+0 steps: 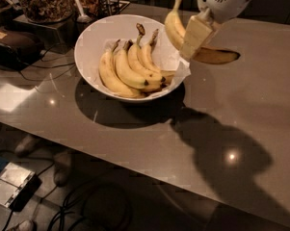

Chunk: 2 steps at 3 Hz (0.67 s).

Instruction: Pick banana from white bowl

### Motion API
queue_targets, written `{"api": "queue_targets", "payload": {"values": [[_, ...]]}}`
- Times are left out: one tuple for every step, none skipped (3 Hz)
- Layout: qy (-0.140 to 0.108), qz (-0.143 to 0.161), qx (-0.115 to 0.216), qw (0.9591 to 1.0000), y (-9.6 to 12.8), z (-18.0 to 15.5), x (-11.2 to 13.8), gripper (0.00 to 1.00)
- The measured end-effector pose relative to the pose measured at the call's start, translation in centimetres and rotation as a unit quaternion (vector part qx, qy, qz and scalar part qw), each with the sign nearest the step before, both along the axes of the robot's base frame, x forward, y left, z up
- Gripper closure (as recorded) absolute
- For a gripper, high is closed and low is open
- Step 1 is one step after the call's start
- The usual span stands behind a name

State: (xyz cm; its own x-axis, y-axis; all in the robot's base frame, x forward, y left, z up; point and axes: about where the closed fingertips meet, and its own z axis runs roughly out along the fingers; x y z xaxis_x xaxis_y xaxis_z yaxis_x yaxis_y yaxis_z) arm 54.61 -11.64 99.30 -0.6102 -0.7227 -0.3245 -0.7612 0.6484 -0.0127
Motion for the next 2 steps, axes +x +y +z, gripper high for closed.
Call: {"api": "queue_targets", "payload": {"values": [[-0.007,-0.033,0.028,0.999,-4.82,1.15,-4.57,1.0],[-0.007,-0.033,0.028,0.999,-4.82,1.15,-4.57,1.0]]}}
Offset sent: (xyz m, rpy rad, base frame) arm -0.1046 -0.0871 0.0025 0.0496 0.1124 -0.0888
